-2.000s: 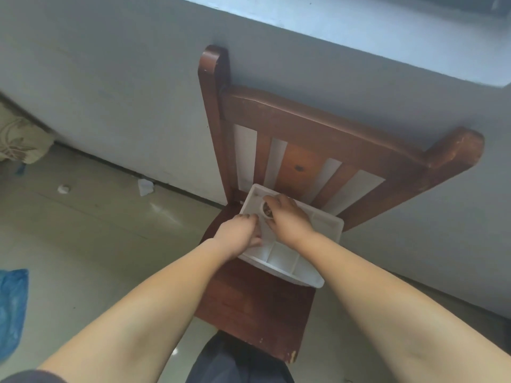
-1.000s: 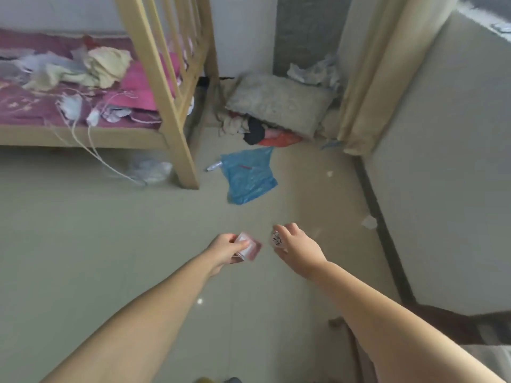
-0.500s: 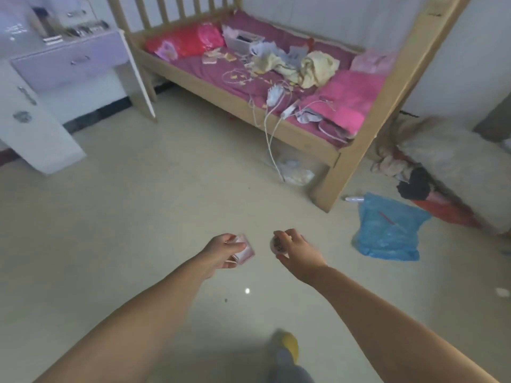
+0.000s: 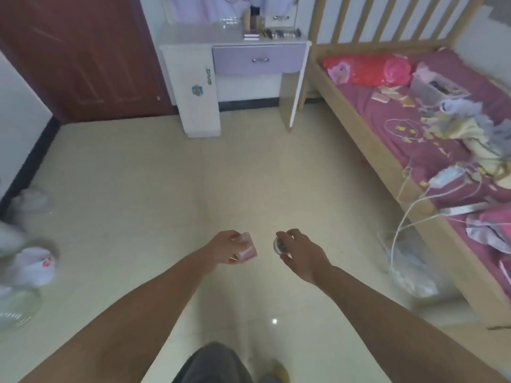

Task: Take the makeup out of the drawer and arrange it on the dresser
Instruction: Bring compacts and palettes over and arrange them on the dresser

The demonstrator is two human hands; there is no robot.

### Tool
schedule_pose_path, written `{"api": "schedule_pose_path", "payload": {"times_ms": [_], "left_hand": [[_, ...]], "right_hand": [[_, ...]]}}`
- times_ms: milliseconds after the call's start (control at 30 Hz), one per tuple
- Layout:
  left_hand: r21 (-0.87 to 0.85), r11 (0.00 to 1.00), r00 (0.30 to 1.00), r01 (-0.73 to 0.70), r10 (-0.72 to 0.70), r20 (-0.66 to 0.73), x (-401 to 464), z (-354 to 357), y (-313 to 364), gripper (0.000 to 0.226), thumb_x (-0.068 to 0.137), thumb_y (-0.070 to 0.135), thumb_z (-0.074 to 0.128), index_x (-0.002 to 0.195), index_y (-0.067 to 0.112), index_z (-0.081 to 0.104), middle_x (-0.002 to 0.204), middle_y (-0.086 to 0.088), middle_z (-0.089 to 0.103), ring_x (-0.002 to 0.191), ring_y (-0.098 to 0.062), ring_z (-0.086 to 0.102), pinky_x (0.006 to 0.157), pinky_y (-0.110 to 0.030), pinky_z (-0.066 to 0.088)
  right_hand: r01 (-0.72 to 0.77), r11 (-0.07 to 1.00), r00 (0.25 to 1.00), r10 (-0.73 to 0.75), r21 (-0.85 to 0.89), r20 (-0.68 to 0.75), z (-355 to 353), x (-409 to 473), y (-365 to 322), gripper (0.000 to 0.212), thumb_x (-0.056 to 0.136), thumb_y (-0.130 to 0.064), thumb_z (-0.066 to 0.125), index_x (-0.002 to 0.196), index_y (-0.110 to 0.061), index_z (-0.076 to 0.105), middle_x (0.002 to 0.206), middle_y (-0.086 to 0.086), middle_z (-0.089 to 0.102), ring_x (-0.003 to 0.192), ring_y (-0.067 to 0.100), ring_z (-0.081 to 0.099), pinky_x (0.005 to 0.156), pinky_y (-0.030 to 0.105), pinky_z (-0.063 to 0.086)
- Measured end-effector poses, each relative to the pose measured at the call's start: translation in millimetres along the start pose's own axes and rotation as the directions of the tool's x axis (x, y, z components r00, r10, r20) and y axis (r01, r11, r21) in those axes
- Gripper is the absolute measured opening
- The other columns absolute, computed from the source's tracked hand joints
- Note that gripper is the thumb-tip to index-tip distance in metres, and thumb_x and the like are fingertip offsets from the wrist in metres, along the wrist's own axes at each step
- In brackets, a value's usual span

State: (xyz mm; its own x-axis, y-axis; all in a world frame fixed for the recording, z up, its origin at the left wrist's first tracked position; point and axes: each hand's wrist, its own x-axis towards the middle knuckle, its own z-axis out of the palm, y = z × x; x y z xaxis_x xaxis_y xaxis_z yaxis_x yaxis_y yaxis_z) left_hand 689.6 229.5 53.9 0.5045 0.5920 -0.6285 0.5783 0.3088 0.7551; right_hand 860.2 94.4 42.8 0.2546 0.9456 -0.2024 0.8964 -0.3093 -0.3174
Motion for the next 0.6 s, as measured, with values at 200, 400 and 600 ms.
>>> {"api": "schedule_pose_path", "payload": {"times_ms": [200,400,600], "left_hand": [[-0.088,0.996,0.991,-0.024,0.013,-0.131,88,-110,25,0.025,0.088,0.020,0.065,0.108,0.006,0.061,0.094,-0.009,0.061,0.077,-0.016,0.061,0.067,-0.026,0.054],[-0.104,0.994,0.989,-0.027,0.012,-0.148,188,-219,92,0.013,0.086,0.018,0.064,0.098,0.011,0.062,0.088,-0.006,0.062,0.073,-0.015,0.062,0.067,-0.025,0.054],[-0.128,0.991,0.987,-0.047,0.026,-0.159,291,-320,188,0.009,0.089,0.019,0.062,0.097,0.016,0.060,0.092,-0.005,0.064,0.078,-0.016,0.064,0.079,-0.032,0.054]], "right_hand": [[0.210,0.977,0.977,-0.209,-0.022,0.052,-22,171,-33,0.049,0.092,-0.023,0.050,0.139,-0.025,0.035,0.132,0.002,0.041,0.114,0.023,0.049,0.081,0.033,0.050],[0.214,0.976,0.976,-0.215,0.025,0.022,-50,334,-71,0.048,0.093,-0.024,0.050,0.139,-0.025,0.035,0.134,0.001,0.041,0.115,0.021,0.049,0.082,0.030,0.048],[0.194,0.979,0.981,-0.191,0.065,-0.039,-99,484,-89,0.050,0.093,-0.028,0.051,0.140,-0.024,0.034,0.136,0.000,0.040,0.115,0.021,0.049,0.080,0.030,0.047]]}}
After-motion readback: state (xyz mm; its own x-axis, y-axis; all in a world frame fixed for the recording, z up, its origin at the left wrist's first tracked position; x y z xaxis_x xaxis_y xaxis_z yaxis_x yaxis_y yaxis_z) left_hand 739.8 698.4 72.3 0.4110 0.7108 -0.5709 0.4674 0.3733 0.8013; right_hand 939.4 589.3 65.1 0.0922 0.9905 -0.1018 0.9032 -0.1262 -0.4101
